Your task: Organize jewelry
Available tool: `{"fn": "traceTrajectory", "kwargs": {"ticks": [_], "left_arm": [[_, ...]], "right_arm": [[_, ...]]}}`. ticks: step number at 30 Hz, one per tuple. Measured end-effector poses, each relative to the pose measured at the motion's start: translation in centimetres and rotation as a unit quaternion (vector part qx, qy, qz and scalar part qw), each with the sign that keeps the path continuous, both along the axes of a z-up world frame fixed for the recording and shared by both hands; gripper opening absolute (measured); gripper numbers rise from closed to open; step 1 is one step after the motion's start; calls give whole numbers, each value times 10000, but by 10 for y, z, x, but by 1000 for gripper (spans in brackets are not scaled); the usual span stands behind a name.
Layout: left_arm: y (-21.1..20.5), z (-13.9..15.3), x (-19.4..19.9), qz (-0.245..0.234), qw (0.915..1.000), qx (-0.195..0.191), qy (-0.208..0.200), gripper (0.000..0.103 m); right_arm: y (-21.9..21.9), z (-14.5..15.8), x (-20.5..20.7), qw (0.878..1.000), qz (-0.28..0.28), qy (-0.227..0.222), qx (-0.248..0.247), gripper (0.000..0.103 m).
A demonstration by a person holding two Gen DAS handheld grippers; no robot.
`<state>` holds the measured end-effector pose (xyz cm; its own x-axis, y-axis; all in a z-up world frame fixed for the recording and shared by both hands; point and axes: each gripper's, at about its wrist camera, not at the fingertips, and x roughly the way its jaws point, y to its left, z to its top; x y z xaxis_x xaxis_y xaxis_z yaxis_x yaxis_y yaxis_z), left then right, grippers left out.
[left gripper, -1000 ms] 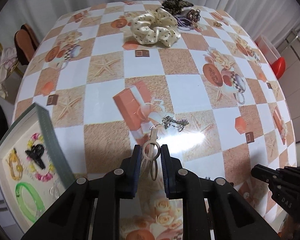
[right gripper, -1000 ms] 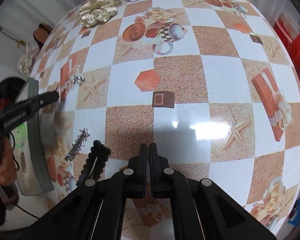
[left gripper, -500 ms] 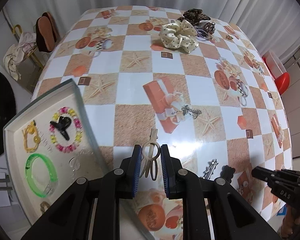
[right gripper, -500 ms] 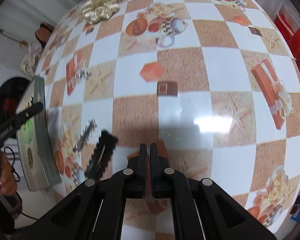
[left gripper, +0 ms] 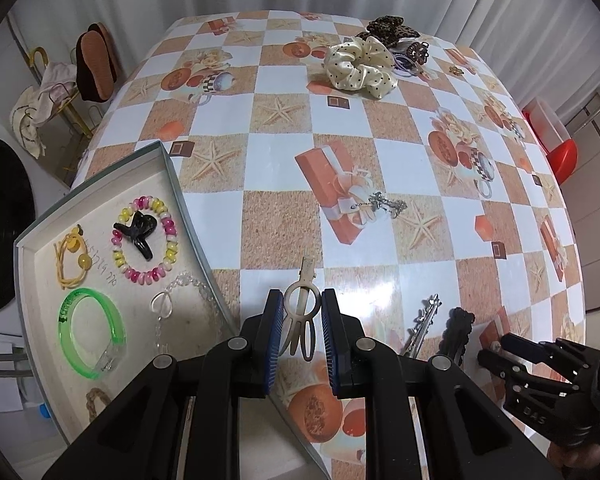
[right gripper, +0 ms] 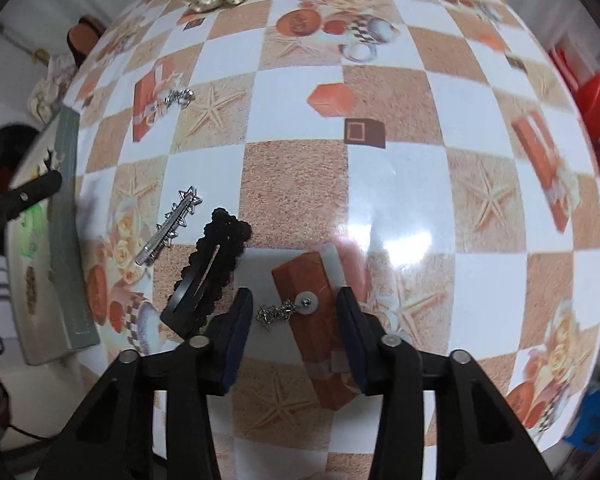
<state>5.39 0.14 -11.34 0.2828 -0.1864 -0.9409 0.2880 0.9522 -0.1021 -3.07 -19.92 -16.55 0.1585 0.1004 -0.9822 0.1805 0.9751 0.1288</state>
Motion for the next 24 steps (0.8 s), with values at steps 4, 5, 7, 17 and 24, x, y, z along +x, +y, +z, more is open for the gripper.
{"fn": "traceTrajectory", "kwargs": {"ticks": [4, 5, 7, 17, 24], "left_arm": [[3, 1, -4, 17, 10000, -28, 10, 24], [5, 1, -5, 28, 10000, -36, 10, 24], [7, 2, -6, 49, 10000, -41, 9, 24], [29, 3, -12, 259, 9997, -50, 3, 24], [54, 9, -20, 535, 9986, -34, -39, 24]], "right_arm": [[9, 0, -1, 9996, 209, -2, -205, 30], [11, 0, -2, 9995, 227, -10, -233, 29], [11, 1, -1, 9997, 194, -7, -166, 14], [-7, 12, 0, 9997, -119, -114, 175, 14], [5, 39, 12, 9985, -32, -432, 336, 14]]}}
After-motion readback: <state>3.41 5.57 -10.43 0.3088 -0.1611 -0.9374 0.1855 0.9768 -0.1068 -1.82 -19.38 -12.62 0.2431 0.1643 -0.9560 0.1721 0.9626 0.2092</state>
